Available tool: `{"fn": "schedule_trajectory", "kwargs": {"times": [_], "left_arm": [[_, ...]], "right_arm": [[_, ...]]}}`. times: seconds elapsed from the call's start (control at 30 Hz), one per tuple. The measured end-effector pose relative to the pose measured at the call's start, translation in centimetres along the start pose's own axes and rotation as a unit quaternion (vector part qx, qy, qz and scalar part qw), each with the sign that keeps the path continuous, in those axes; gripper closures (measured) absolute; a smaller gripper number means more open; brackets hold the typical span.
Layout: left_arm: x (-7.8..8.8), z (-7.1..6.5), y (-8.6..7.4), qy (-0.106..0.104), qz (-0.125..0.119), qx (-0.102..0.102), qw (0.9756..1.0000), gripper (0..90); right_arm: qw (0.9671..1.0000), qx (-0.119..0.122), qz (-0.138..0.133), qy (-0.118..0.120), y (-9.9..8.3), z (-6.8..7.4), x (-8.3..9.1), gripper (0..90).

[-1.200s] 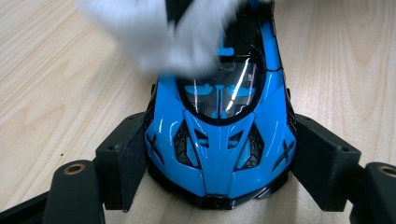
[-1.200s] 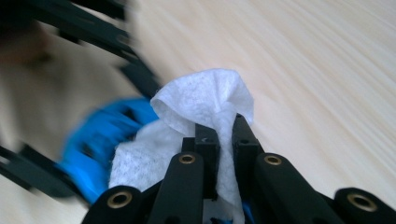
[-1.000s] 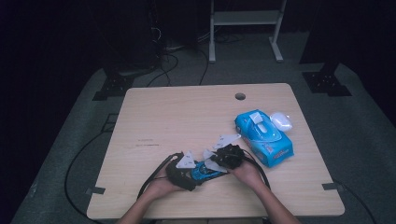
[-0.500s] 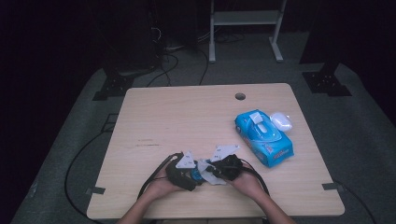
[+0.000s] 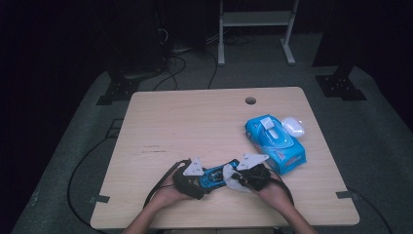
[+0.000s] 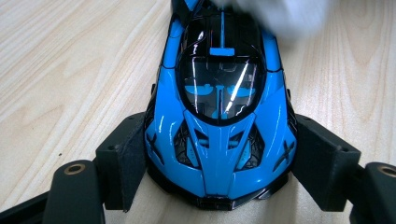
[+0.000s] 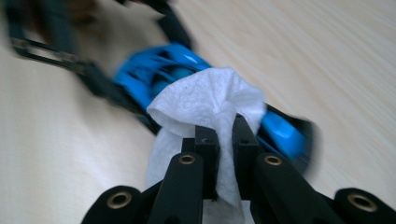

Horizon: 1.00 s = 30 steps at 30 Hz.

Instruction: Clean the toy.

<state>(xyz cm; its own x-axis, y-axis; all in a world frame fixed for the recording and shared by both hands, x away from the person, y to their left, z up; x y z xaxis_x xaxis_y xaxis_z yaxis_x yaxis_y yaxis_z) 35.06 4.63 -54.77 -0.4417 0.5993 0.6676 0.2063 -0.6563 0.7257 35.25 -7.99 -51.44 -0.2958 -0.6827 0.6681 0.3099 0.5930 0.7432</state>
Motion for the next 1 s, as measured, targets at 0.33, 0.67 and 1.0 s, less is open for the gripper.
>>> {"fn": "schedule_trajectory", "kwargs": {"times": [0.33, 0.67, 1.0], "left_arm": [[0.0, -0.1, 0.1, -0.002, -0.001, 0.001, 1.0, 25.4], [-0.1, -0.1, 0.1, -0.002, -0.001, 0.001, 1.0, 25.5], [-0.1, -0.1, 0.0, -0.005, -0.002, 0.004, 1.0, 25.5]], "right_arm": [[0.9983, -0.037, -0.041, -0.02, -0.1, -1.6, 2.2, 84.2], [0.9957, -0.061, -0.053, -0.045, 0.1, -3.5, 3.3, 84.2], [0.9978, -0.041, -0.006, -0.052, 0.3, -4.2, 0.3, 84.2]]}}
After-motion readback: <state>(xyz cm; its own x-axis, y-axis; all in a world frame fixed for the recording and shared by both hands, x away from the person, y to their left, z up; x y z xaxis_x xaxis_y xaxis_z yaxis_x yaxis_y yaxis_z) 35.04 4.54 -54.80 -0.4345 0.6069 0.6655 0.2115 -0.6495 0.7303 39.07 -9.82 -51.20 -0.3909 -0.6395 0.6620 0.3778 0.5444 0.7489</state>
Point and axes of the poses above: each handheld gripper's, and its own axes: x roughly backward along the jaws, y roughly out of its top, z roughly to its left, the point moved 10 cm from there along -x, roughly forward along the jaws, and after that the axes turned 10 degrees about y, right-handed, at the moved point
